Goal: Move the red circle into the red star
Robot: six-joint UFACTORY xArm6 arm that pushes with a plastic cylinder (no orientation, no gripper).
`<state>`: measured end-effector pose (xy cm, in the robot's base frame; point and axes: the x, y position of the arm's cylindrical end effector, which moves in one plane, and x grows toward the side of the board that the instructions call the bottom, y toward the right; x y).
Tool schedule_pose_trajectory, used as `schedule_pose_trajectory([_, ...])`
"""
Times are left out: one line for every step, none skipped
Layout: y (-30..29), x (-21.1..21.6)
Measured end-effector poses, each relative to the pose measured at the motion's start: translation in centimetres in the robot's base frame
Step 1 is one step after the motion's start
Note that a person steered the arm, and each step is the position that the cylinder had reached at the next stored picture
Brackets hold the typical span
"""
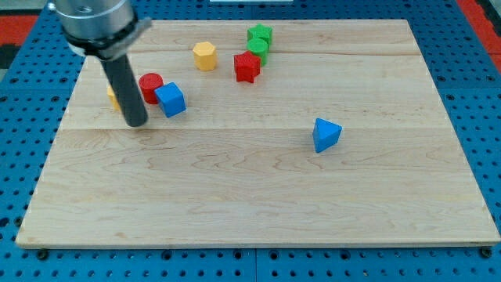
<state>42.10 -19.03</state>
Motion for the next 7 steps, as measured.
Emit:
schedule_pose_trajectory([-0.8,-3.4])
schedule_pose_trajectory([-0.7,-5.2])
schedule_pose_trajectory([4.6,-7.2])
schedule_pose_trajectory([8.0,-7.0])
schedule_pose_trajectory([9.3,-5.5])
schedule_pose_trajectory([9.3,-2.4])
schedule_pose_trajectory([10.7,-3.1])
